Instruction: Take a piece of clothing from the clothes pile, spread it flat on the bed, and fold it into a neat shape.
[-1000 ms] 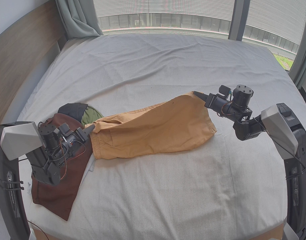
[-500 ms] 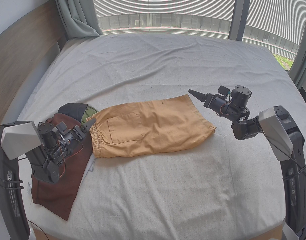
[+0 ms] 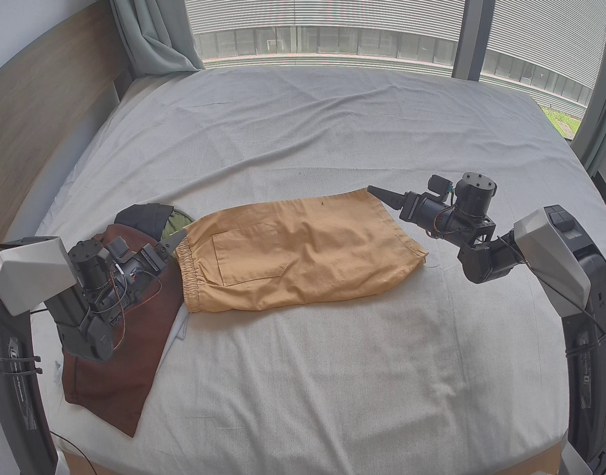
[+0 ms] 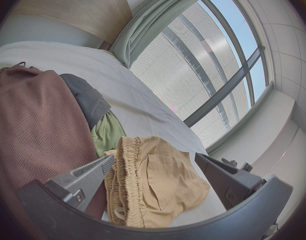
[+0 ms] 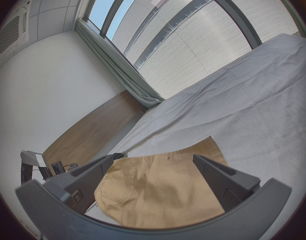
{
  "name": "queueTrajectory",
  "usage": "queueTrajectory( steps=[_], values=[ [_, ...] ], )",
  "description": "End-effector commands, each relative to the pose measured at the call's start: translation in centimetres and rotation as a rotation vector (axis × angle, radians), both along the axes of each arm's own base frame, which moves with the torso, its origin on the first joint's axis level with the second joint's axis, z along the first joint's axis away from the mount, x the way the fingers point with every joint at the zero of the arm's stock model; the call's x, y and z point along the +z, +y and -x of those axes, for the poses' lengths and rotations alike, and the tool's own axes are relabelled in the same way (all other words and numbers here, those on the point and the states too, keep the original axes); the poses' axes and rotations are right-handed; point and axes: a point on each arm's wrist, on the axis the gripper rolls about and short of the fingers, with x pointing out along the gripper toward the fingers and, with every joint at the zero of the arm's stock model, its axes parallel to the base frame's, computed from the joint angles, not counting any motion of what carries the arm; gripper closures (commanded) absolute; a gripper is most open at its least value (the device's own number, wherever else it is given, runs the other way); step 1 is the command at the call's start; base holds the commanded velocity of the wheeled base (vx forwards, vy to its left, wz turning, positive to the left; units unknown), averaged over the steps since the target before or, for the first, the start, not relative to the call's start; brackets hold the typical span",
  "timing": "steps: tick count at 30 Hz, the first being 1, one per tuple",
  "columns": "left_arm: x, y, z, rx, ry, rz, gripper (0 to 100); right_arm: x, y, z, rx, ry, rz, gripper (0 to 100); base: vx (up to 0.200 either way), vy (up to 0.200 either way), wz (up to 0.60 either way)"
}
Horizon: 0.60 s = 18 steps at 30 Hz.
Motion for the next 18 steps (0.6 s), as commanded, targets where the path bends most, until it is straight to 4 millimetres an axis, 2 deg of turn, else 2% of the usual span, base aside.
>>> queueTrajectory(
  steps=[1,6,10,18],
  values=[
    [1.8,-0.1,0.8,-0.005,-0.030,0.005,0,1.6,1.0,2.1,0.026,-0.006,0.021,0,0.000,0.000,0.00],
    [2.0,-0.4,1.1,-0.013,-0.032,0.000,0,1.3,2.0,3.9,0.014,0.028,0.037,0,0.000,0.000,0.00],
    [2.6,-0.5,1.7,-0.019,-0.034,0.002,0,0.0,3.3,5.4,0.009,0.033,0.038,0,0.000,0.000,0.00],
    [3.1,-1.6,2.2,-0.047,-0.042,-0.006,0,-1.5,3.3,7.5,0.021,0.089,0.055,0,0.000,0.000,0.00]
  ],
)
